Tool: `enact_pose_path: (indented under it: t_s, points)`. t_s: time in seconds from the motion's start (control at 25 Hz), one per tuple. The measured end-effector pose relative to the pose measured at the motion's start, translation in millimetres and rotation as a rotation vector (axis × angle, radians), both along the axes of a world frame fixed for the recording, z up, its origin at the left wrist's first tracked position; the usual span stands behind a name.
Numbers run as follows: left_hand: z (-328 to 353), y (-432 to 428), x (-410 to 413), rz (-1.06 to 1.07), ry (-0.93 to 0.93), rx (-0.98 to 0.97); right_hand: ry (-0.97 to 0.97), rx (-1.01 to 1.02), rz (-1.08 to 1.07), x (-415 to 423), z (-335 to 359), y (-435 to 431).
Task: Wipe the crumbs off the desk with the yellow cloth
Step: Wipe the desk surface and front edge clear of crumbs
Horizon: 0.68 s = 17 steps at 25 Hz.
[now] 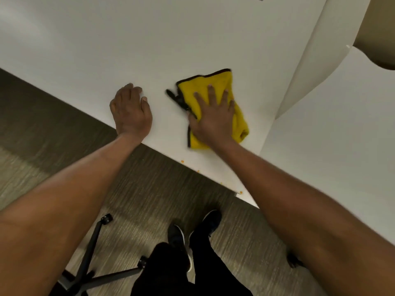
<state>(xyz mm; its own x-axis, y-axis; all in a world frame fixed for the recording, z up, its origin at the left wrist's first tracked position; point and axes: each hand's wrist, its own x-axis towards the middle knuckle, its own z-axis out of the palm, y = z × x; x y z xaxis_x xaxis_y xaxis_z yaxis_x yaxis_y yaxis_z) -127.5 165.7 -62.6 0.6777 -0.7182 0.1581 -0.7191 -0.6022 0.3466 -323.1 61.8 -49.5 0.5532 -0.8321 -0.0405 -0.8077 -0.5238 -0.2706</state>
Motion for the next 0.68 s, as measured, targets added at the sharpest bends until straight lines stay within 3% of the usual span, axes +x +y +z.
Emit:
enact_pose_path:
  t_s: [0.2, 0.4, 0.52, 0.6, 0.68]
  points:
    - [2.2, 2.6, -0.1, -0.005, 0.031, -0.010, 0.014, 0.017, 0.230, 16.1, 0.2, 75.4]
    - [2.6, 3.1, 1.2, -0.029, 0.016, 0.013, 0.055, -0.054, 0.466, -94.7, -0.1, 47.9]
    - [-0.4, 1.9, 0.8, -0.027, -0.005, 0.024, 0.063, -0.087, 0.264, -122.6, 4.2, -6.3]
    - [-2.3, 1.6, 1.9, -0.023, -0.012, 0.028, 0.035, -0.080, -0.064, -89.8, 2.9, -14.5]
    - [-2.4, 1.1, 2.7, -0.027, -0.013, 0.029, 0.026, -0.024, -0.231, -47.4, 4.9, 10.0]
